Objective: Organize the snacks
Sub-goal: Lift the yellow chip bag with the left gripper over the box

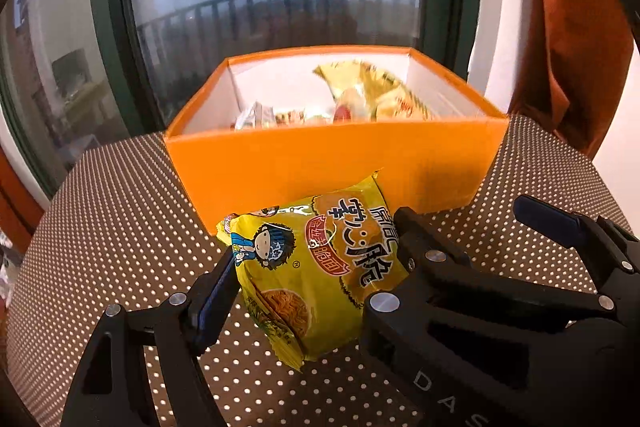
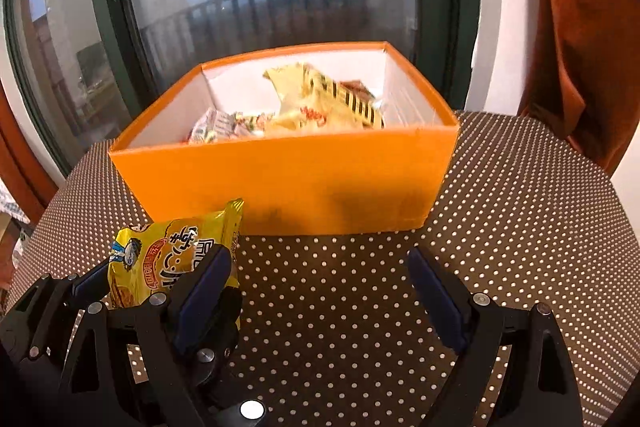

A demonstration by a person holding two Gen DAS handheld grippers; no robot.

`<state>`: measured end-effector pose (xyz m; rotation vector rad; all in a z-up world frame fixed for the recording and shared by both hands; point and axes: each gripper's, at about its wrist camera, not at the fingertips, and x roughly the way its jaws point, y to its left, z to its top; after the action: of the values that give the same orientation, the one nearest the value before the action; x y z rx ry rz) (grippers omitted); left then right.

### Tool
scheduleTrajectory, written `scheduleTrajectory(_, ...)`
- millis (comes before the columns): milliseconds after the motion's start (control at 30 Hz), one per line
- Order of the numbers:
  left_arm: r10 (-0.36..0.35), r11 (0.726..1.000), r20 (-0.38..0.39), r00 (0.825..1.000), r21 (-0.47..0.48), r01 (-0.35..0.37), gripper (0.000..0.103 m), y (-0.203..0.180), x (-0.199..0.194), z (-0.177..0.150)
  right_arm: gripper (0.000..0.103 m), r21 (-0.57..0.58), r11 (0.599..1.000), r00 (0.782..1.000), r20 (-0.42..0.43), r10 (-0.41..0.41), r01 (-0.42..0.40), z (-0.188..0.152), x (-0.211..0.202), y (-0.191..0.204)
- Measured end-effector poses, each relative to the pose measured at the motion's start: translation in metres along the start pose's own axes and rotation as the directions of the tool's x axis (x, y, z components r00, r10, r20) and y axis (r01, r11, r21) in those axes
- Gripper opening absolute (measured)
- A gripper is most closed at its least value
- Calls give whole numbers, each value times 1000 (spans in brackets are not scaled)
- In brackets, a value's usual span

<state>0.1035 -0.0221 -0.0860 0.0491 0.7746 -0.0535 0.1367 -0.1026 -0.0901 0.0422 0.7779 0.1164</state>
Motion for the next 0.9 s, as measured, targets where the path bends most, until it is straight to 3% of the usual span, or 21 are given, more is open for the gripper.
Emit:
scheduleTrajectory(400,-14,1000,86,996,-18,15,81,22,-48,31,92,-26,999,996,83,-19,21,36,-42,21)
scheduleTrajectory(900,-1,1000,165,986,-24,5,81,39,-60,81,93,-56,998,986,168,-15,25,80,-70,36)
